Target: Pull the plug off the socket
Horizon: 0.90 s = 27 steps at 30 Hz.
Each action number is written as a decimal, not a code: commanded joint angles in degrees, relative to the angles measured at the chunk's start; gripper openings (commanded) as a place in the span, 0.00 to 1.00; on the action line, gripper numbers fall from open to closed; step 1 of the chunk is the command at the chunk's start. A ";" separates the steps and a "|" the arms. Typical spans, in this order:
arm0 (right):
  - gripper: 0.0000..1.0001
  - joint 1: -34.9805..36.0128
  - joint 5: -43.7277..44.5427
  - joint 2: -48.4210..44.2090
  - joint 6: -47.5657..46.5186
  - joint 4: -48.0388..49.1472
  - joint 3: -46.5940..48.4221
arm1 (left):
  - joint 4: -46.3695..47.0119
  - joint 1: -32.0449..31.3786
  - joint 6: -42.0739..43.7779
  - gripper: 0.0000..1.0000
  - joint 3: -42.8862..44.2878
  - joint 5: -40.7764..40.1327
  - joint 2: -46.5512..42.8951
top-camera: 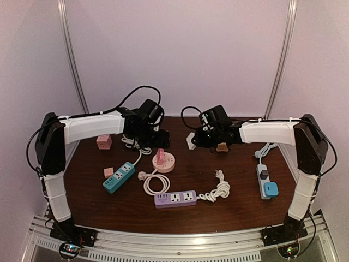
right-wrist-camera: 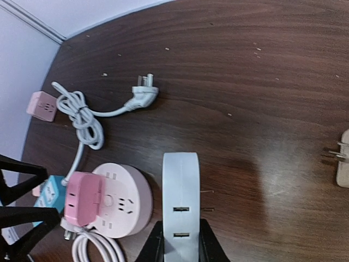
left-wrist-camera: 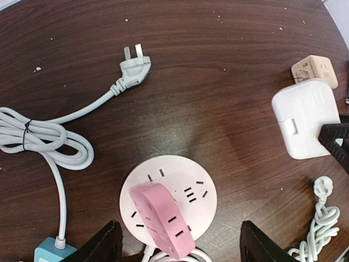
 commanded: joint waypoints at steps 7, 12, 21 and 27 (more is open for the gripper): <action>0.00 -0.14 21.34 -0.65 -8.86 -15.94 0.37 | -5.90 -1.14 1.51 0.78 6.19 -7.06 7.79; 0.00 0.00 26.68 1.26 -10.65 -19.02 1.21 | -6.27 -1.14 1.71 0.71 6.29 -7.62 8.44; 0.02 1.21 29.46 4.99 -12.22 -21.41 4.56 | -7.49 -0.75 2.04 0.48 4.42 -9.01 7.28; 0.15 2.03 27.77 6.20 -11.88 -21.47 6.02 | -6.66 -0.18 2.19 0.36 3.00 -8.01 5.81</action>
